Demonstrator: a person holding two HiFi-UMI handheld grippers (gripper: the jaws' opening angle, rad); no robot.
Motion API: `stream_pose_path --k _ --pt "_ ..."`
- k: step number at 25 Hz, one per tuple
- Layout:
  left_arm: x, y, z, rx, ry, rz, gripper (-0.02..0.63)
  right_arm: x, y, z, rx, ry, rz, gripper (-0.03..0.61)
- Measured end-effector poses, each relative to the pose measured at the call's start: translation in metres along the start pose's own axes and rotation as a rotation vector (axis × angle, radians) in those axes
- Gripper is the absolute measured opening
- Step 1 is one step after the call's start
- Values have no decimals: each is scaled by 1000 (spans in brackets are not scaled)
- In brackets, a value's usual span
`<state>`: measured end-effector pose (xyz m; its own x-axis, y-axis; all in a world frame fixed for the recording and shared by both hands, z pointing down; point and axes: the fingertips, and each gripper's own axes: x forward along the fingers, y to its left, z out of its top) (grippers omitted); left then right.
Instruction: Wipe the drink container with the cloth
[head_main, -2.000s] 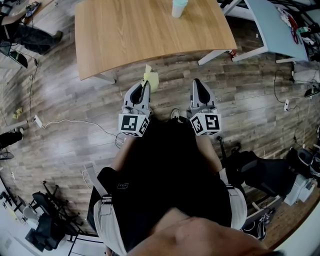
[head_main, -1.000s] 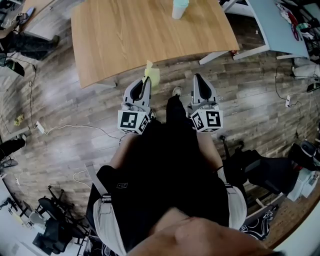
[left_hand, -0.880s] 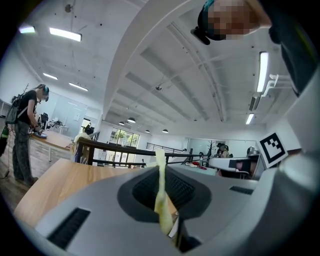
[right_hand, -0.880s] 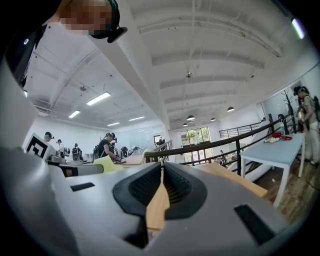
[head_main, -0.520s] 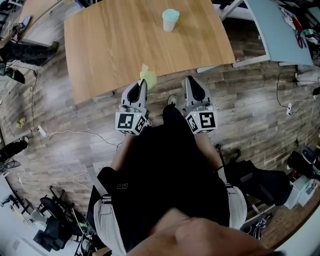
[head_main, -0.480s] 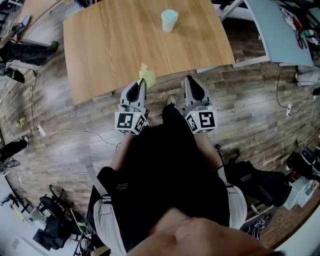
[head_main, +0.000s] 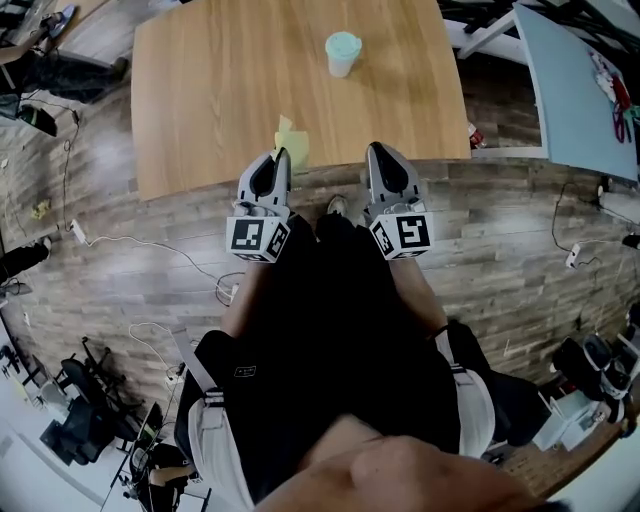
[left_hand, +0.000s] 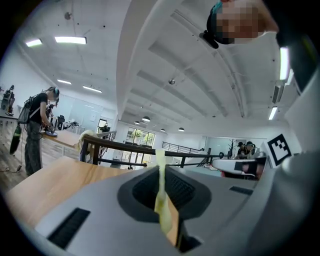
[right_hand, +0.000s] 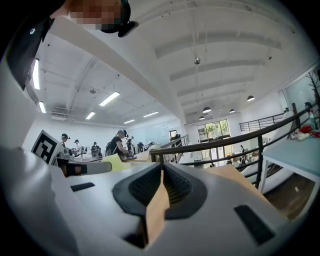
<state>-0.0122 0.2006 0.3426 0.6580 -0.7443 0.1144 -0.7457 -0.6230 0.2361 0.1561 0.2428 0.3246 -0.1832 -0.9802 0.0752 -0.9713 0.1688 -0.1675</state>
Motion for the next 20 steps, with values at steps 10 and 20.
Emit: stream_pose_path --k 10,20 --pt "20 28 -4 -22 26 33 34 46 -7 -1 -3 41 33 37" --pt "88 79 -5 -60 59 -22 34 118 -11 -6 -3 104 19 37"
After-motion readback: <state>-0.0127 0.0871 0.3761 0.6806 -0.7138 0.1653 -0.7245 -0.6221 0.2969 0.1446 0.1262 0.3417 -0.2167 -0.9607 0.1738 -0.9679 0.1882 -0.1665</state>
